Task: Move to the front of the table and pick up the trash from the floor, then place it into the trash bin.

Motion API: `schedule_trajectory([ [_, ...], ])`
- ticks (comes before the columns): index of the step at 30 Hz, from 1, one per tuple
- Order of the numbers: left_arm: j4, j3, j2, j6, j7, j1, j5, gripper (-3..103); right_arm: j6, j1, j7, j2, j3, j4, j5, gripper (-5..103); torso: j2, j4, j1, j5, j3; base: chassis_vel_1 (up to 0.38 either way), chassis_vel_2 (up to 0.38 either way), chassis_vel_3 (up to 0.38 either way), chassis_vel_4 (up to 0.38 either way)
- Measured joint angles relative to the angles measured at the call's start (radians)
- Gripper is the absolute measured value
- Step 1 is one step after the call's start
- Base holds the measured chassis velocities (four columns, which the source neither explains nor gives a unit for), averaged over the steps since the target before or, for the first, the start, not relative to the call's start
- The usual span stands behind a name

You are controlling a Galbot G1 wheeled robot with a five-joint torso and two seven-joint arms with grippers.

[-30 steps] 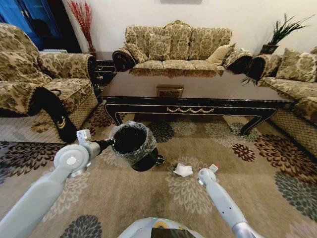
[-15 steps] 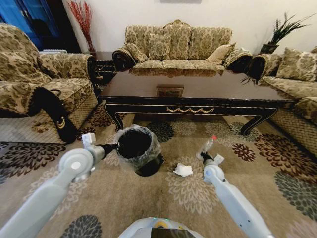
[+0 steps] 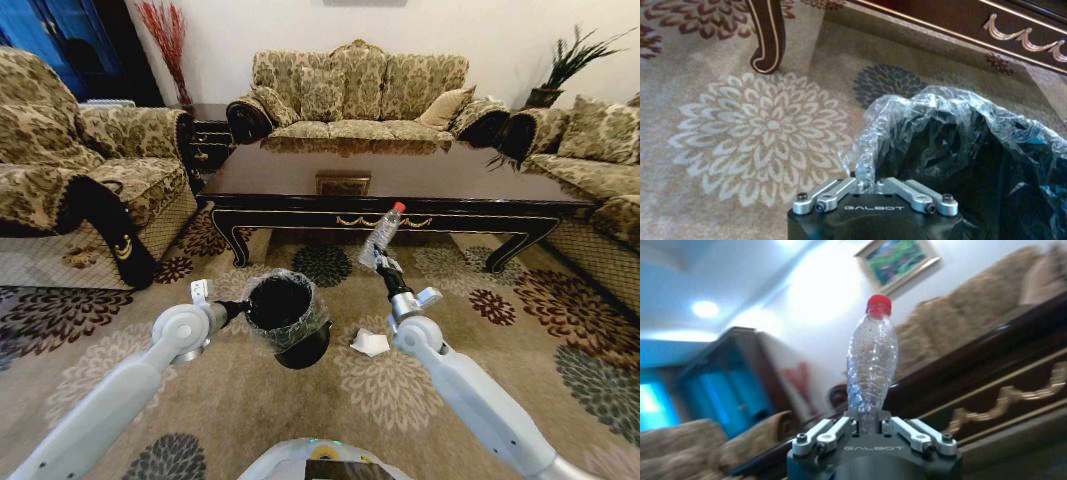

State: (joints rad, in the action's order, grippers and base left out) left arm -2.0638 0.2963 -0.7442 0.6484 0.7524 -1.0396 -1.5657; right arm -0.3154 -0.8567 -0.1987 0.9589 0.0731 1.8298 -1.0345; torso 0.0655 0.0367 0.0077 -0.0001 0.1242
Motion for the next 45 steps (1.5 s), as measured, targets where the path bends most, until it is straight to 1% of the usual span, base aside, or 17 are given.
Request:
schedule_trajectory([
  [1, 0.0, 0.0, 0.0, 0.0, 0.0, 0.0, 0.0, 4, 0.0, 0.0, 0.0, 0.0, 0.0, 0.0, 0.0, 15, 0.0, 0.0, 0.0, 0.0, 0.0, 0.0, 0.0, 0.0, 0.0],
  [4, 0.045, -0.049, -0.012, -0.003, -0.016, 0.054, 0.009, 4, -0.015, -0.004, 0.015, -0.019, 0.087, 0.039, 0.035, 15, 0.0, -0.0004, 0.0, 0.0, 0.0, 0.0, 0.0, 0.0, 0.0],
  [6, 0.057, -0.062, -0.015, -0.004, -0.019, 0.069, 0.012, 4, -0.016, -0.006, 0.015, -0.023, 0.109, 0.044, 0.042, 15, 0.0, -0.0005, 0.0, 0.0, 0.0, 0.0, 0.0, 0.0, 0.0],
  [9, 0.102, -0.114, -0.027, -0.008, -0.024, 0.142, 0.012, 4, -0.018, -0.008, 0.015, -0.023, 0.174, 0.043, 0.073, 15, 0.0, -0.0003, 0.0, 0.0, 0.0, 0.0, 0.0, 0.0, 0.0],
  [10, 0.102, -0.114, -0.027, -0.008, -0.024, 0.142, 0.012, 4, -0.018, -0.008, 0.015, -0.023, 0.174, 0.043, 0.073, 15, 0.0, -0.0003, 0.0, 0.0, 0.0, 0.0, 0.0, 0.0, 0.0],
  [13, 0.14, -0.166, -0.039, -0.009, -0.024, 0.214, 0.012, 4, -0.025, 0.0, 0.013, -0.014, 0.2, 0.023, 0.091, 15, 0.0, -0.0006, 0.0, 0.0002, 0.0, 0.0, 0.0, 0.0, 0.0],
  [17, 0.165, -0.199, -0.054, -0.009, -0.028, 0.257, 0.011, 4, -0.027, 0.009, 0.017, -0.011, 0.212, 0.019, 0.093, 14, 0.0, -0.0003, 0.0, 0.0001, 0.0, 0.0, 0.0, 0.0, 0.0],
  [18, 0.171, -0.206, -0.056, -0.009, -0.028, 0.266, 0.01, 4, -0.03, 0.012, 0.02, -0.012, 0.214, 0.017, 0.093, 12, 0.0, -0.0003, 0.0, 0.0001, 0.0, 0.0, 0.0, 0.0, 0.0],
  [23, 0.192, -0.237, -0.068, -0.011, -0.033, 0.301, 0.008, 4, -0.039, 0.049, 0.037, -0.014, 0.222, 0.016, 0.094, 12, 0.0, -0.0005, 0.0, 0.0003, 0.0, 0.0, 0.0, 0.0, 0.0],
  [28, 0.197, -0.248, -0.072, -0.013, -0.036, 0.309, 0.008, 4, -0.044, 0.11, 0.038, -0.012, 0.232, 0.014, 0.092, 12, 0.0, -0.0001, 0.0, 0.0, 0.0, 0.0, 0.0, 0.0, 0.0],
  [33, 0.202, -0.251, -0.077, -0.013, -0.039, 0.322, 0.008, 4, -0.054, 0.125, 0.048, -0.004, 0.262, -0.009, 0.105, 12, 0.0, -0.0001, 0.0, 0.0, 0.0, 0.0, 0.0, 0.0, 0.0],
  [36, 0.208, -0.252, -0.079, -0.017, -0.045, 0.334, 0.007, 4, -0.062, 0.121, 0.057, 0.004, 0.282, -0.025, 0.126, 12, 0.0, -0.0004, 0.0, 0.0001, 0.0, 0.0, 0.0, 0.0, 0.0],
  [38, 0.215, -0.253, -0.079, -0.021, -0.051, 0.342, 0.006, 4, -0.072, 0.107, 0.064, 0.012, 0.304, -0.039, 0.157, 12, 0.0, -0.0005, 0.0, 0.0003, 0.0, 0.0, 0.0, 0.0, 0.0],
  [39, 0.215, -0.253, -0.079, -0.021, -0.051, 0.342, 0.006, 4, -0.072, 0.107, 0.064, 0.012, 0.304, -0.039, 0.157, 12, 0.0, -0.0005, 0.0, 0.0003, 0.0, 0.0, 0.0, 0.0, 0.0],
  [41, 0.216, -0.253, -0.079, -0.021, -0.052, 0.345, 0.006, 4, -0.083, 0.099, 0.074, 0.015, 0.318, -0.053, 0.19, 12, 0.0, -0.0002, 0.0, 0.0002, 0.0, 0.0, 0.0, 0.0, 0.0],
  [45, 0.212, -0.252, -0.076, -0.022, -0.054, 0.346, 0.003, 4, -0.087, 0.097, 0.077, 0.014, 0.32, -0.059, 0.2, 12, 0.0, -0.0004, 0.0, 0.0001, 0.0, 0.0, 0.0, 0.0, 0.0],
])
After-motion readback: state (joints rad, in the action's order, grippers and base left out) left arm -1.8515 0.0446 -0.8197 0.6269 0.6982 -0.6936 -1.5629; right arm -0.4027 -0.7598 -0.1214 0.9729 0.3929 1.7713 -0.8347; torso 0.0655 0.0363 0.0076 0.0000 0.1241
